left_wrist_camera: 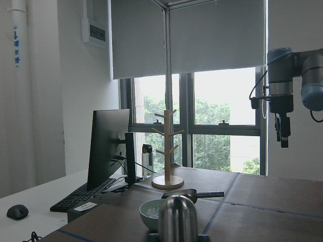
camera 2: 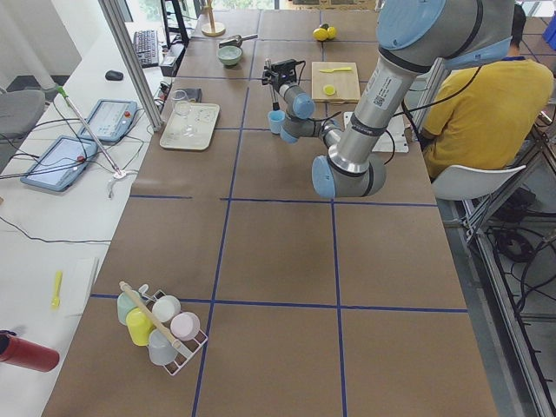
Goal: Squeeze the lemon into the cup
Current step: 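Lower the metal rod into the cup and stir with the left gripper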
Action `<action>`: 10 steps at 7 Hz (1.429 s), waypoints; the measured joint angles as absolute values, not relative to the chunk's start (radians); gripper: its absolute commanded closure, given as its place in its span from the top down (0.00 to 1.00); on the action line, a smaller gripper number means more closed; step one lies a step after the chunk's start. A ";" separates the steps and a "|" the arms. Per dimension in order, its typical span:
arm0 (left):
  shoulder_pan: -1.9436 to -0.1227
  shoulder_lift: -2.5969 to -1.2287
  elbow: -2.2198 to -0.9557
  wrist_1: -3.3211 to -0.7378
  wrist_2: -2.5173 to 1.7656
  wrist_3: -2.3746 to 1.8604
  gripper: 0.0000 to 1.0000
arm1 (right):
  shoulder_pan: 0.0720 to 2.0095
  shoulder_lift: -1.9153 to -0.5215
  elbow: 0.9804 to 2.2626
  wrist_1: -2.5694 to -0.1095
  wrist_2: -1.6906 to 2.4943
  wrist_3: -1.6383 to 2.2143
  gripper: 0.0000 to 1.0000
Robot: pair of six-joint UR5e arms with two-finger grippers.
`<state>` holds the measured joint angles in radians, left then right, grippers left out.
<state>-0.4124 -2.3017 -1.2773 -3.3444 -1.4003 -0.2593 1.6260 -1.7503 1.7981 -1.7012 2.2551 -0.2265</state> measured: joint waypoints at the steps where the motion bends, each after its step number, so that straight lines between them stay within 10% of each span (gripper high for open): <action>1: -0.407 -2.299 -1.261 -3.350 -1.395 -0.256 0.00 | 1.626 -1.751 1.797 -1.701 2.255 -0.227 1.00; 10: -0.400 -2.288 -1.317 -3.338 -1.325 -0.241 0.00 | 1.626 -1.752 1.795 -1.701 2.255 -0.234 1.00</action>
